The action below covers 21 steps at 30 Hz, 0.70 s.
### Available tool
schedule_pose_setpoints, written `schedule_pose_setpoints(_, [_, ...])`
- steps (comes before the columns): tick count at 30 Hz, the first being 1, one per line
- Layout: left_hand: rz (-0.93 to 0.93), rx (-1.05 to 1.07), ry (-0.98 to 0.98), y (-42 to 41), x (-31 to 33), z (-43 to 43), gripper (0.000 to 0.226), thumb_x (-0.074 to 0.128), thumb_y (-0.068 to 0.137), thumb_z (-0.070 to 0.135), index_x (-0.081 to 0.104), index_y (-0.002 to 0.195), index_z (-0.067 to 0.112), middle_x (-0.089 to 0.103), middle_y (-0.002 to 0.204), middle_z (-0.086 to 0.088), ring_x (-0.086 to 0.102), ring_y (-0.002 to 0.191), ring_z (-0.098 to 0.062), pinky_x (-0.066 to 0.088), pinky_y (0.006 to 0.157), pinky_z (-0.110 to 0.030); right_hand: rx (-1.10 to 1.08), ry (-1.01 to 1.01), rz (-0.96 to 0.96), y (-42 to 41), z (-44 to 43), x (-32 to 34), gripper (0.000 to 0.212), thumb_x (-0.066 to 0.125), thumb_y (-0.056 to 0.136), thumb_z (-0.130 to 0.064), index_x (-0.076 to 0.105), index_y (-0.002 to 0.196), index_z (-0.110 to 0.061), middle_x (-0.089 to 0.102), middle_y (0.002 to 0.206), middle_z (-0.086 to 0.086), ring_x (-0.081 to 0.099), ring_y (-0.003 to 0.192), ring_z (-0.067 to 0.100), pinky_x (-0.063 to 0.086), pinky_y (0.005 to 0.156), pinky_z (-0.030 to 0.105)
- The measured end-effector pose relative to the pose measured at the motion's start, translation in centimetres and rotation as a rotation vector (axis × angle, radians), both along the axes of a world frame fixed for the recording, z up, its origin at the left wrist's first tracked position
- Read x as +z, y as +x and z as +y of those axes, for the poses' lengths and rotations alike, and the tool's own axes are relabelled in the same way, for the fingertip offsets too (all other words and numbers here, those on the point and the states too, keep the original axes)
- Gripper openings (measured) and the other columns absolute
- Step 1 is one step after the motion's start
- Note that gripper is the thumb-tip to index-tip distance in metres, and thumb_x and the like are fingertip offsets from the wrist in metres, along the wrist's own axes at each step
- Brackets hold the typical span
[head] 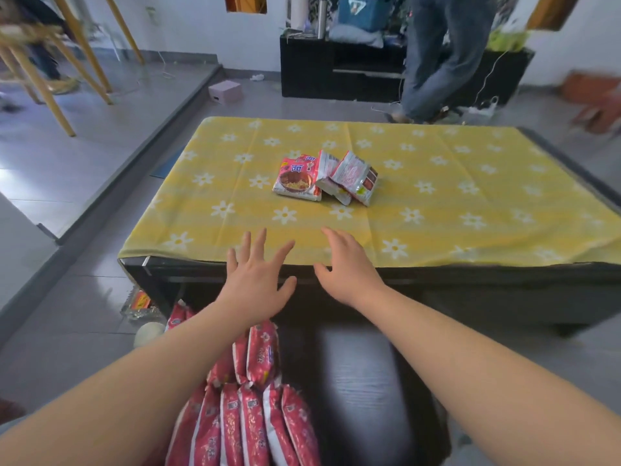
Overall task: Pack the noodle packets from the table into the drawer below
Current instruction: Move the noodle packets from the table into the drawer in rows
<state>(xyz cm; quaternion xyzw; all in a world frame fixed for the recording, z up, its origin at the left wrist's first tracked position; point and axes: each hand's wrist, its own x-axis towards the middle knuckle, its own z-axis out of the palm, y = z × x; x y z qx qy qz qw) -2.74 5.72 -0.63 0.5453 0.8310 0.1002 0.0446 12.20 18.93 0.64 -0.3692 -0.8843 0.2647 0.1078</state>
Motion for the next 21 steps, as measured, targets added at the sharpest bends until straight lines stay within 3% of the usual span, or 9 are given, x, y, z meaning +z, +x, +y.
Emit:
schedule_pose_setpoints(5, [-0.055, -0.011, 0.018, -0.6, 1.0, 5.3, 0.069, 0.046, 0.099, 0.051, 0.018, 0.161, 0.04, 0.01, 0.173, -0.014, 0.004, 0.159, -0.038, 0.009, 0.126, -0.063, -0.055, 0.133, -0.058, -1.4, 5.6, 0.0, 0.073, 0.055, 0.101, -0.035, 0.022, 0.165, -0.019, 0.02, 0.172, 0.013, 0.004, 0.162, 0.031, 0.015, 0.129, 0.045])
schedule_pose_setpoints(9, [-0.123, 0.056, 0.031, -2.0, 0.9, 9.5, 0.067, 0.052, 0.097, 0.047, 0.029, 0.159, 0.035, 0.022, 0.169, -0.012, 0.022, 0.155, -0.036, 0.02, 0.124, -0.059, -0.15, 0.174, -0.042, -2.8, 10.4, -0.4, 0.073, 0.059, 0.099, -0.038, 0.026, 0.162, -0.021, 0.02, 0.172, 0.011, 0.008, 0.161, 0.031, 0.028, 0.124, 0.049])
schedule_pose_setpoints(11, [-0.151, 0.087, 0.037, -3.0, 0.7, 11.5, 0.066, 0.053, 0.097, 0.044, 0.032, 0.159, 0.033, 0.025, 0.168, -0.011, 0.026, 0.153, -0.036, 0.024, 0.123, -0.057, -0.183, 0.173, -0.047, -3.6, 12.5, -1.0, 0.076, 0.063, 0.098, -0.042, 0.024, 0.161, -0.024, 0.013, 0.172, 0.011, 0.011, 0.159, 0.033, 0.036, 0.119, 0.052])
schedule_pose_setpoints(14, [-0.148, 0.092, 0.029, -4.5, 0.6, 13.7, 0.066, 0.055, 0.097, 0.042, 0.034, 0.158, 0.032, 0.026, 0.167, -0.012, 0.028, 0.152, -0.037, 0.028, 0.121, -0.056, -0.192, 0.2, -0.137, -4.9, 14.7, -1.6, 0.088, 0.065, 0.095, -0.052, 0.012, 0.162, -0.033, -0.002, 0.173, 0.01, 0.001, 0.16, 0.039, 0.041, 0.115, 0.059])
schedule_pose_setpoints(18, [-0.097, 0.073, 0.051, -7.5, 0.7, 19.0, 0.065, 0.059, 0.094, 0.037, 0.039, 0.155, 0.032, 0.029, 0.165, -0.011, 0.031, 0.148, -0.038, 0.031, 0.118, -0.054, -0.177, 0.311, -0.21, -7.5, 19.3, -2.0, 0.105, 0.066, 0.084, -0.072, 0.003, 0.162, -0.043, -0.015, 0.172, 0.009, -0.008, 0.158, 0.046, 0.033, 0.114, 0.072])
schedule_pose_setpoints(21, [-0.075, 0.071, 0.084, -9.2, 0.8, 22.9, 0.061, 0.059, 0.093, 0.032, 0.044, 0.152, 0.028, 0.031, 0.164, -0.013, 0.029, 0.149, -0.038, 0.029, 0.12, -0.054, -0.159, 0.283, -0.224, -9.3, 21.6, -2.6, 0.112, 0.067, 0.077, -0.081, -0.003, 0.16, -0.053, -0.024, 0.171, 0.005, -0.016, 0.157, 0.047, 0.024, 0.112, 0.079])
